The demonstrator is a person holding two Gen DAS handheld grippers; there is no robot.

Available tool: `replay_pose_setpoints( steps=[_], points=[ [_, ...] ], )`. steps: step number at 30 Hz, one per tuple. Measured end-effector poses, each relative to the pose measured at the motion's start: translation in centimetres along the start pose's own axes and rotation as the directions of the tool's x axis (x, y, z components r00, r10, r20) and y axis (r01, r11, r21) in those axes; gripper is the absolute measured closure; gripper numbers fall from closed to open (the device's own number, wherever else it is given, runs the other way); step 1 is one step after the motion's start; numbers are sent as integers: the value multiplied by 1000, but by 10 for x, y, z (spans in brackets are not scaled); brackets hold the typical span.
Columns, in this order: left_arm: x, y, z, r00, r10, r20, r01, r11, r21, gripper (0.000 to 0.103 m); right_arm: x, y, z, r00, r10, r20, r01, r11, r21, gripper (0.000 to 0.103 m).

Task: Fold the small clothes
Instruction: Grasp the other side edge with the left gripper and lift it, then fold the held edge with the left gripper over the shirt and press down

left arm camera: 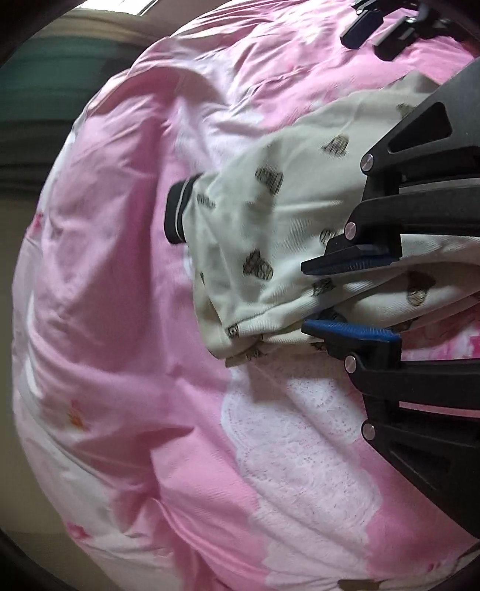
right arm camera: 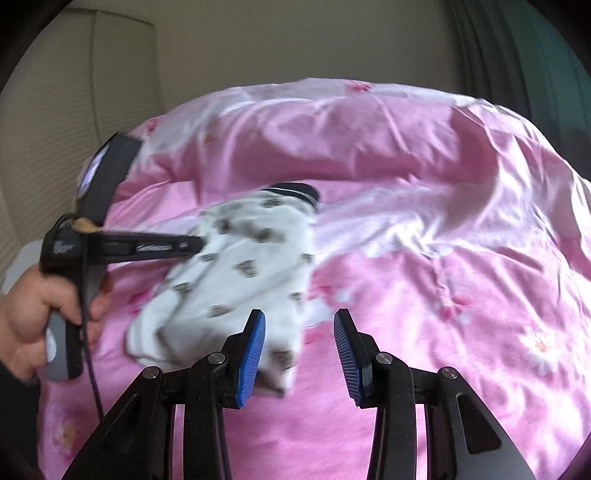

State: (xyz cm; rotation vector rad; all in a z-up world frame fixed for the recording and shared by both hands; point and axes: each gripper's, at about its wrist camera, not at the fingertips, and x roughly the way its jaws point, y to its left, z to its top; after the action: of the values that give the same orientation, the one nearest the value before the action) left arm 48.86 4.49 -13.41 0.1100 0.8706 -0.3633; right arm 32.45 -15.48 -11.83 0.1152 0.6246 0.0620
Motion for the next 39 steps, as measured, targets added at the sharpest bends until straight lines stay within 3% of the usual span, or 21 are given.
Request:
replay_pose_setpoints(
  steps=[3, 6, 14, 21, 23, 28, 39],
  points=[
    [11, 3, -2, 1000, -22, -22, 22, 1000, -23, 77, 6, -12, 3, 1000, -11, 5, 11, 1000, 29, 63],
    [15, 4, -3, 1000, -12, -27, 11, 999, -38, 95, 15, -26, 7, 1000, -18, 4, 18, 998, 66, 63],
    [-3, 24, 5, 999, 40, 25, -38, 997, -73, 100, 13, -42, 18, 999, -26, 42, 22, 996, 90, 63],
    [-13, 21, -9, 1000, -8, 9, 8, 997, -77, 99, 18, -36, 11, 998, 24, 56, -27, 998, 54, 63],
    [-23, 13, -13, 1000, -13, 22, 15, 998, -67, 86, 20, -36, 8, 998, 35, 54, -38, 998, 49, 63],
    [-27, -6, -20, 1000, -16, -1, 16, 999, -46, 82, 22, -46, 6, 998, 56, 40, -59, 995, 83, 63],
    [5, -1, -32, 998, -34, -47, 26, 986, -167, 79, 18, -56, 5, 997, 61, 36, -65, 992, 112, 63]
  ],
)
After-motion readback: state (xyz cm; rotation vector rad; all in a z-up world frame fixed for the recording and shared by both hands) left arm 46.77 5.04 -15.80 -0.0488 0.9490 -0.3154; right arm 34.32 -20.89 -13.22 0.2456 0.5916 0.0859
